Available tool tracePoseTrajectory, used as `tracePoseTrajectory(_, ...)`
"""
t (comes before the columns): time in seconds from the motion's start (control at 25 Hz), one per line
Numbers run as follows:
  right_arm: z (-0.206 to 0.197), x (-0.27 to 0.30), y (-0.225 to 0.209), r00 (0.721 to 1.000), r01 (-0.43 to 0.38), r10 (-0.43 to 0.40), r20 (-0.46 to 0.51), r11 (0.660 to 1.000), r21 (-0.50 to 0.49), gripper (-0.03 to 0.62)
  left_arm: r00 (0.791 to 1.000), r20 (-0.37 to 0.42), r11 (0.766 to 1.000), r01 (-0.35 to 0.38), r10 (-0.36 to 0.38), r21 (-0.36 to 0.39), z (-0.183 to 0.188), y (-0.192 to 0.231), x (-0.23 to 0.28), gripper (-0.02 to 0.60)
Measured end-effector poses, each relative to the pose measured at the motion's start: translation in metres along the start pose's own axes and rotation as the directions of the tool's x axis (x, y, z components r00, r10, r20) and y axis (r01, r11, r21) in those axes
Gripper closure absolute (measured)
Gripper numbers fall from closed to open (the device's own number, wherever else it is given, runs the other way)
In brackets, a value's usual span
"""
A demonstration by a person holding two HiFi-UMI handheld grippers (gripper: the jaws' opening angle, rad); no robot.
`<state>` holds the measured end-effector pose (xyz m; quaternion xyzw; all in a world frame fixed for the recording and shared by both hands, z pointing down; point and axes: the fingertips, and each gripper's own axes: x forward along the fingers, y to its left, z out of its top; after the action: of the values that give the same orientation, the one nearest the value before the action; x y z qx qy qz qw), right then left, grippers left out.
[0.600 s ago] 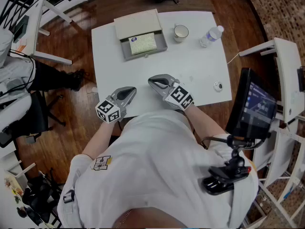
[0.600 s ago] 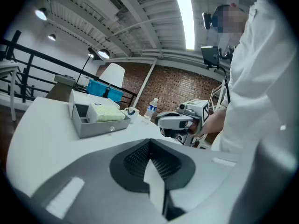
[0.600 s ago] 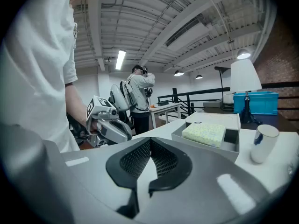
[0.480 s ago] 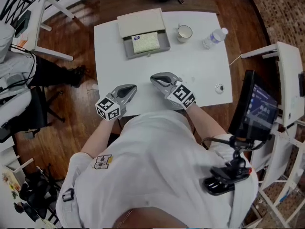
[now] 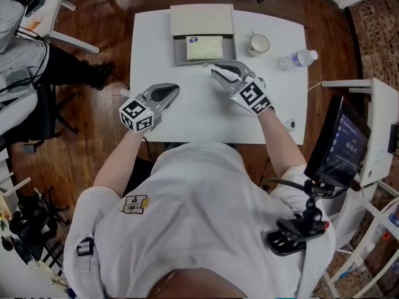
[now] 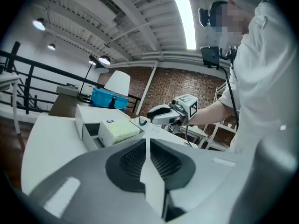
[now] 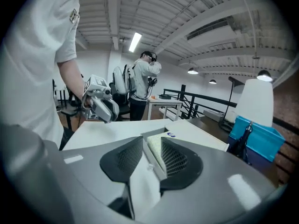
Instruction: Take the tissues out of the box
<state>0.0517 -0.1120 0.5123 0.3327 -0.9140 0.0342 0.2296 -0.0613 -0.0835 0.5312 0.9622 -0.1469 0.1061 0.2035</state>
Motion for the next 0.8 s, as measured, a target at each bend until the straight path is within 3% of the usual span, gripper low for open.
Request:
tracePoseTrajectory(0.12,-0.007,0.018,-0.028,0.996,-0.027,0.021,-0.089,0.997,-0.067,0.37,1.0,-0.002,0.998,-0.001,0.001,0.055,0.014,0.019,0.008,0.575)
tracePoseTrajectory(0.28,-0.018,0.038,-0.058,0.985,-0.042,0.036,-0.166,0.998,-0.036,0.235,0.999,0.001,0.996,-0.033,0.033,0.088,0.047,0.057,0.026,0.489)
tracePoseTrajectory(0.4,-0.029,0.06,-0.07,0.971,-0.07,0.061,-0.232,0.997,-0.028,0.149,0.998,-0.052,0.992,-0.027,0.034,0.124,0.057,0.084,0.043,0.431)
tracePoseTrajectory(0.48,-0.041,0.074,-0.072,0.948,-0.106,0.092,-0.303,0.994,-0.03,0.137,0.994,-0.103,0.99,-0.014,0.029,0.141,0.054,0.096,0.053,0.425)
tracePoseTrajectory(0.6,-0.052,0.082,-0.072,0.924,-0.108,0.116,-0.364,0.993,0.043,0.137,0.993,-0.121,0.995,-0.002,0.015,0.104,0.052,0.103,0.058,0.425)
tracePoseTrajectory(0.8,-0.045,0.089,-0.083,0.943,0.026,0.05,-0.329,0.974,0.224,0.141,0.993,-0.116,0.996,-0.003,0.013,0.084,0.048,0.11,0.059,0.425)
